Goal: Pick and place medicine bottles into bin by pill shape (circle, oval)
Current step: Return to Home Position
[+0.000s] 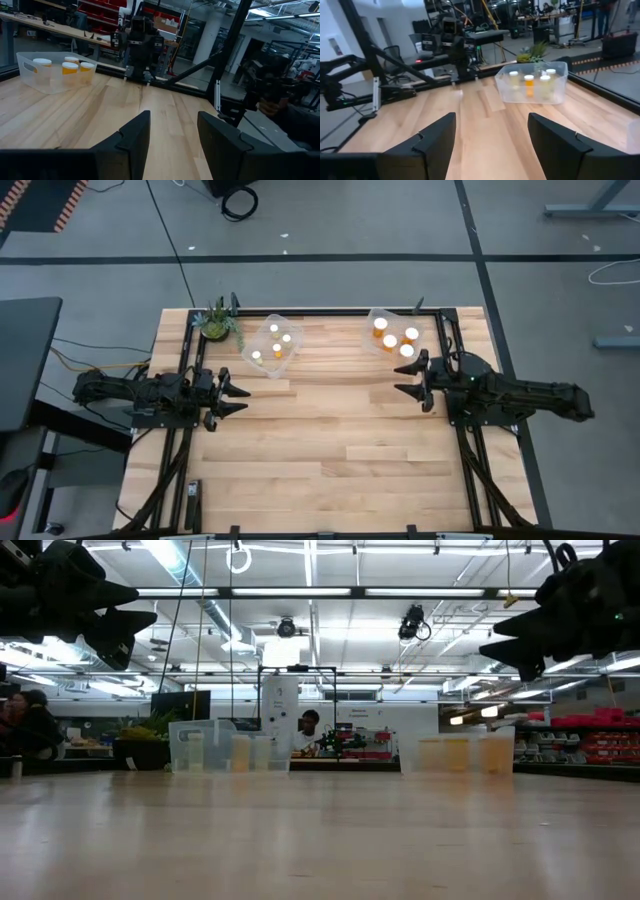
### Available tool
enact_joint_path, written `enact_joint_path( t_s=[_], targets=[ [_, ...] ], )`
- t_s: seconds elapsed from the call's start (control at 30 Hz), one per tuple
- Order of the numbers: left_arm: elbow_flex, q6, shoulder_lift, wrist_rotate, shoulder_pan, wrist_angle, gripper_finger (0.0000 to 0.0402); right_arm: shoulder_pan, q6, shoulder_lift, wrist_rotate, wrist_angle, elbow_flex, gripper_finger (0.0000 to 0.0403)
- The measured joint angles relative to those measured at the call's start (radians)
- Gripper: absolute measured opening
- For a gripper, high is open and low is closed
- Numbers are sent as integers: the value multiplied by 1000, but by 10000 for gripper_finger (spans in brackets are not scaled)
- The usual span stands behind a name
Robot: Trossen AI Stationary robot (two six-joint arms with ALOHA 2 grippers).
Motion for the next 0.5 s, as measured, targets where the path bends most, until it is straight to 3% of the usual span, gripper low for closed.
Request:
enact_joint_path(
  t_s=[0.5],
  targets=[
    [0, 0, 0, 0, 0, 0, 172, 189, 103, -16, 201, 28, -24, 254]
  ],
)
